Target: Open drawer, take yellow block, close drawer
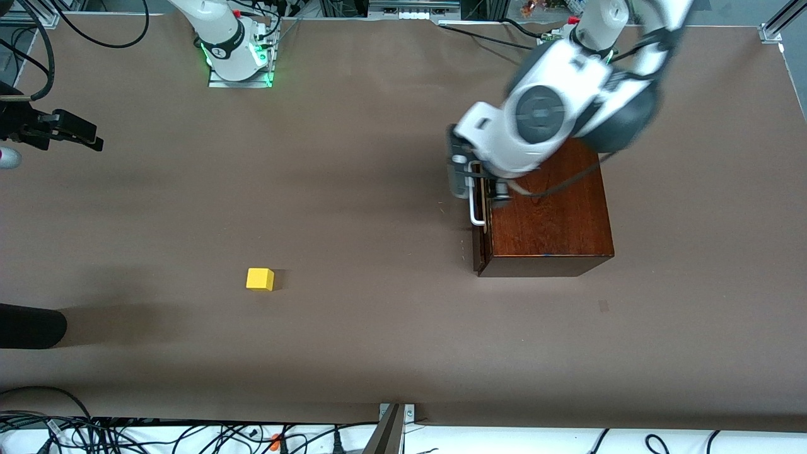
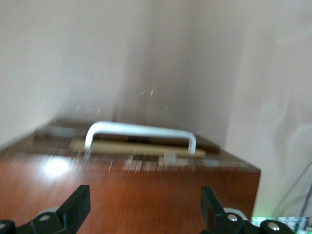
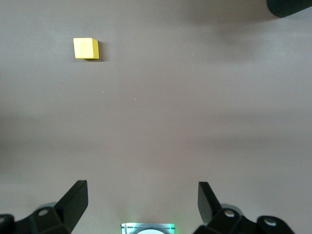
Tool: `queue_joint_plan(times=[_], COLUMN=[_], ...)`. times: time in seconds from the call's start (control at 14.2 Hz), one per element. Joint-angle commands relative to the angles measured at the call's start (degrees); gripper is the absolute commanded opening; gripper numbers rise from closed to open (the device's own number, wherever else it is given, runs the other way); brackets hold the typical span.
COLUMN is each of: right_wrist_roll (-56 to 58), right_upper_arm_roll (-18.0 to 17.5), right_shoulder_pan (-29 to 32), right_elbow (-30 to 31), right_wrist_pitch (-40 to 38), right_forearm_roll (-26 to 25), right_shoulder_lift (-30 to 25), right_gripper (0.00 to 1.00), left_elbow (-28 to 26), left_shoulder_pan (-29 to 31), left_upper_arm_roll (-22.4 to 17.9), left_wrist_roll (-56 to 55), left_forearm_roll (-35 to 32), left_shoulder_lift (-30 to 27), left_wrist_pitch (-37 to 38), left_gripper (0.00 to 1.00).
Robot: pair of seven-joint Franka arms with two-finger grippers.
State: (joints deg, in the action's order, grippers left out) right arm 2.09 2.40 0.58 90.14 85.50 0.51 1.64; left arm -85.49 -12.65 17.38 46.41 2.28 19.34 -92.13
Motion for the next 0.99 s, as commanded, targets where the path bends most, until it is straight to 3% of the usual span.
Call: queue_joint_plan(times=[0.0, 0.28, 0.42, 0.77, 0.91], right_wrist_roll=[0.55, 0.73, 0.73, 0.81, 1.43], right_upper_arm_roll=[-0.64, -0.64, -0.46, -0.38, -0.38], right_shoulder_pan=[0.74, 0.74, 0.74, 0.74, 0.74], right_elbow=[-0.23, -0.23, -0.23, -0.06, -0.23], right_wrist_pitch=[-1.12, -0.16, 0.89, 1.07, 0.99], right_forearm_roll=[1.07, 0.37, 0.37, 0.28, 0.37], right_shoulder_lift=[-0.85, -0.85, -0.85, -0.85, -0.85], right_gripper=[1.0, 1.0, 1.0, 1.0, 1.0], left_elbow=[0.93, 3.22, 4.88, 7.88, 6.75], left_shoulder_pan=[5.17, 6.4, 9.2, 15.89, 15.03], left_upper_arm_roll=[0.29, -0.42, -0.86, -1.47, -8.03], left_wrist_roll=[-9.71, -24.83, -31.96, -39.98, -44.71], left_forearm_roll=[0.54, -7.1, -7.21, -4.32, 0.49], left_shoulder_lift=[-5.53, -9.84, -10.46, -10.37, -11.77], left_wrist_pitch=[5.45, 13.88, 18.29, 18.04, 16.91], left_gripper=[1.0, 1.0, 1.0, 1.0, 1.0])
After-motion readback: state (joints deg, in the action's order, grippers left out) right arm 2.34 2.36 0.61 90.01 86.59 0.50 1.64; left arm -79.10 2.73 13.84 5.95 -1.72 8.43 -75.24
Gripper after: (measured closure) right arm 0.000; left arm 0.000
